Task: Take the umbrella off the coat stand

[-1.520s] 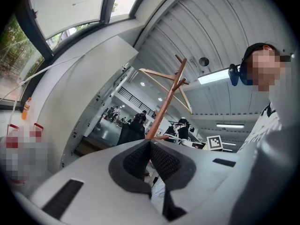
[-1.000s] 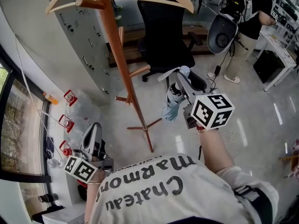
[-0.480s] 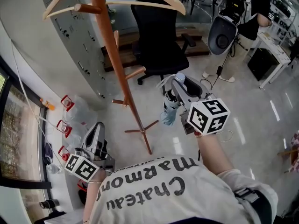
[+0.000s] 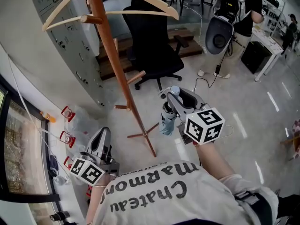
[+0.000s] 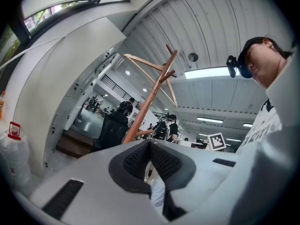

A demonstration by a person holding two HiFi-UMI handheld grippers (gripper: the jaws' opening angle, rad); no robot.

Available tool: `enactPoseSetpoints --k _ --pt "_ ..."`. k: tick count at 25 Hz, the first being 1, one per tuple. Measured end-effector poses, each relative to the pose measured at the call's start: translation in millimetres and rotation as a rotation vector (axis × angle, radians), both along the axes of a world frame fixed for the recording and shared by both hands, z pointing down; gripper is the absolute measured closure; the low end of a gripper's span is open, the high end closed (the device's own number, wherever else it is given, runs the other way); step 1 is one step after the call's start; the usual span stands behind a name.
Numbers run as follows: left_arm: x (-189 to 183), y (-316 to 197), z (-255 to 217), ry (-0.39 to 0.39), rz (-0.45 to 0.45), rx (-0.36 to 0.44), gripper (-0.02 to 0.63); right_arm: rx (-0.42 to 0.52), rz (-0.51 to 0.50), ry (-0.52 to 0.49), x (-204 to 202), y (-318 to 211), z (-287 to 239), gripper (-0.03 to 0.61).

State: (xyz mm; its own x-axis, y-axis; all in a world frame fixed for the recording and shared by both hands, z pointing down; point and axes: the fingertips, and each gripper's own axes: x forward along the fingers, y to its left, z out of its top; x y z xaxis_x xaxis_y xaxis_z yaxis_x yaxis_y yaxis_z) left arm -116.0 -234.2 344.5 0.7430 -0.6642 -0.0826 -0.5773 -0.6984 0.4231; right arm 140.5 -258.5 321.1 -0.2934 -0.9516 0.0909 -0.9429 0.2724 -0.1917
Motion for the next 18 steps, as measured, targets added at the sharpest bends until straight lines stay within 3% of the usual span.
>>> enactPoseSetpoints --k 5,18 --pt "-6.7 4.6 -7.6 -0.026 0.033 0.024 0.591 0.021 -0.004 -0.009 -19.9 17.9 -4.6 0.419" --pt "-25.0 21.7 -7.7 0.003 0.086 0.006 0.591 0.019 0.006 0.03 -55.7 51.2 -9.0 0.42"
